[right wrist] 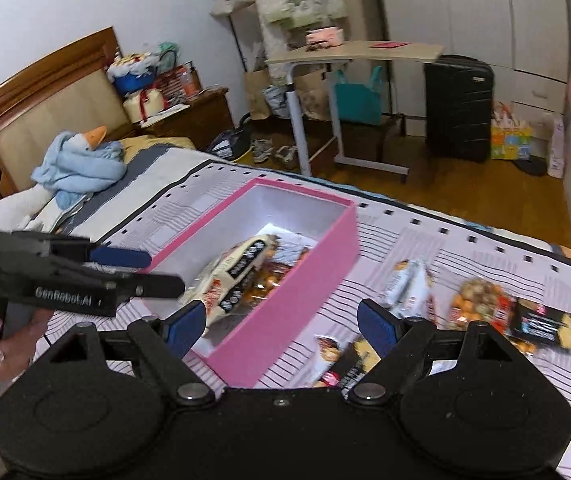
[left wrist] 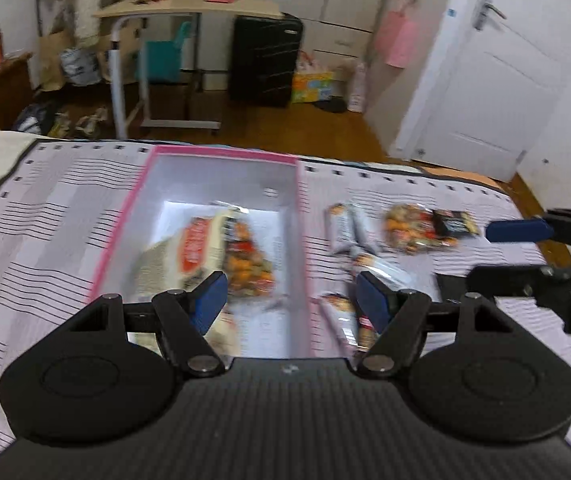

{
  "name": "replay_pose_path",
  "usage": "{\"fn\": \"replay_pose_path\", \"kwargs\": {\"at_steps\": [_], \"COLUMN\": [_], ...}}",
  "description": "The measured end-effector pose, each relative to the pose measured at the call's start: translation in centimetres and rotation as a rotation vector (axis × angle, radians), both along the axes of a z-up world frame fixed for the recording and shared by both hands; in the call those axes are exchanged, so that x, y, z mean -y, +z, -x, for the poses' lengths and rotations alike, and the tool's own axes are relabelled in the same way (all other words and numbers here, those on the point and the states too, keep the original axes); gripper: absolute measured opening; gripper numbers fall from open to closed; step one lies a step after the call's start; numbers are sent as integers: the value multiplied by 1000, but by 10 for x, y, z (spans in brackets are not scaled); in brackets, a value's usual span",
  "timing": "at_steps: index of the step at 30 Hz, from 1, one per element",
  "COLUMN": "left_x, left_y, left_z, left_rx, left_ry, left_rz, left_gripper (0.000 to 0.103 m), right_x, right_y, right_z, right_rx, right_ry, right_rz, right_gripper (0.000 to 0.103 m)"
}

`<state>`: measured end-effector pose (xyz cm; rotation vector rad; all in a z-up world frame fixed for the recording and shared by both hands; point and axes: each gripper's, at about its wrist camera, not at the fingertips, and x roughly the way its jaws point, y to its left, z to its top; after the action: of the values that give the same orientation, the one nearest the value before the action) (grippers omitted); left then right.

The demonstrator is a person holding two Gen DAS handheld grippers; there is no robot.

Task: Organize snacks
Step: 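Grasp the black NB cracker pack with the left gripper while the right gripper grasps the black bar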

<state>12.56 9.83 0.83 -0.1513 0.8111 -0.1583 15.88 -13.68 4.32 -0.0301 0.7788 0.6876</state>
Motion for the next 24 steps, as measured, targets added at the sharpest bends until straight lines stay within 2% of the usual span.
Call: {"fn": "replay_pose_path", "kwargs": {"at_steps": [7,12,18,24], "left_x": [57,85,106,131], "left_y": [-25,-56,-94,-128], "left_z": [-2,-9,-27,-44], "left_rx": [-34,-55,-103,-123], "left_ry": [-83,-111,-85,-87], "left_rz": [-4,-1,12,-75], "left_gripper": [68,66,65,65], "right_x": [23,45,74,115], "right_y": [-15,-39,-78,-132], "right_z": [12,9,-1,-41], "right_rx": [100,51,126,46], "right_ry": [-31,-53,-75,-31], "right_rz": [84,96,264,346], "right_gripper": [86,86,86,85]}}
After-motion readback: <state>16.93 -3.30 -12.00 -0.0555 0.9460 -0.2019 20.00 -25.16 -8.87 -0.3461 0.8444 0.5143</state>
